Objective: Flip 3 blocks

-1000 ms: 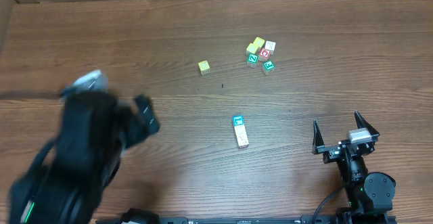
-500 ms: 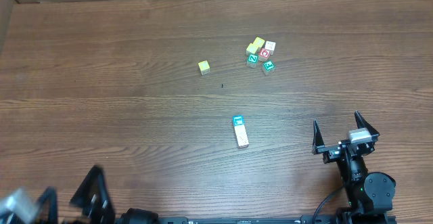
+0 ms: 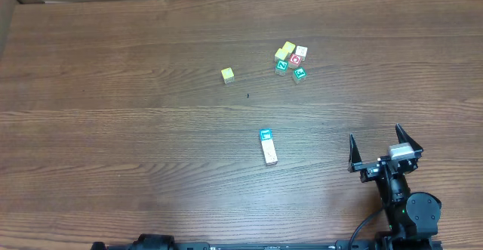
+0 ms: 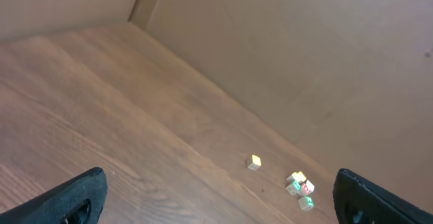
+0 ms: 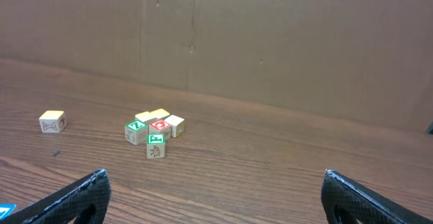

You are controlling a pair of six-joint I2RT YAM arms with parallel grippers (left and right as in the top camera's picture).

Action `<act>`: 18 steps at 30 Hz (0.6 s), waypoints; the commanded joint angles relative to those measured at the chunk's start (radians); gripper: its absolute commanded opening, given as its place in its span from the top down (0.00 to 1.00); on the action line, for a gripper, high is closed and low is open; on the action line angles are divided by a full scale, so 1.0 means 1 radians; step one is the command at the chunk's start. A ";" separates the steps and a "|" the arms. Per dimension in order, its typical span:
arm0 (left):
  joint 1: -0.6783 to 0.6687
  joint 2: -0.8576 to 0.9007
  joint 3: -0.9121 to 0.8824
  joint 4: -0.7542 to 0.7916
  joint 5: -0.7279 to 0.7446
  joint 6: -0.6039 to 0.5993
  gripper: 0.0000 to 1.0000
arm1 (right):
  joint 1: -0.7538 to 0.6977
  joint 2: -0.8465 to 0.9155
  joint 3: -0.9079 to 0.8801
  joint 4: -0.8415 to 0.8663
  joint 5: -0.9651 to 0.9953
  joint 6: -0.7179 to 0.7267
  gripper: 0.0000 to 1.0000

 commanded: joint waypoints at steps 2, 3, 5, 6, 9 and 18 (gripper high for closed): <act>0.017 -0.084 -0.114 0.056 -0.011 -0.083 0.01 | -0.004 -0.008 -0.011 0.003 -0.006 -0.006 0.00; 0.019 -0.095 -0.142 0.082 -0.011 -0.084 0.01 | -0.004 -0.008 -0.011 0.003 -0.006 -0.006 0.00; 0.027 -0.093 -0.172 0.113 -0.010 -0.084 0.01 | -0.004 -0.008 -0.011 0.003 -0.006 -0.006 0.00; 0.028 -0.094 -0.189 0.140 -0.011 -0.084 0.00 | -0.004 -0.008 -0.011 0.003 -0.006 -0.006 0.00; 0.030 -0.094 -0.240 0.266 -0.012 -0.082 0.01 | -0.004 -0.008 -0.011 0.003 -0.006 -0.006 0.00; 0.031 -0.094 -0.529 1.015 0.111 0.126 0.00 | -0.004 -0.008 -0.011 0.003 -0.006 -0.006 0.00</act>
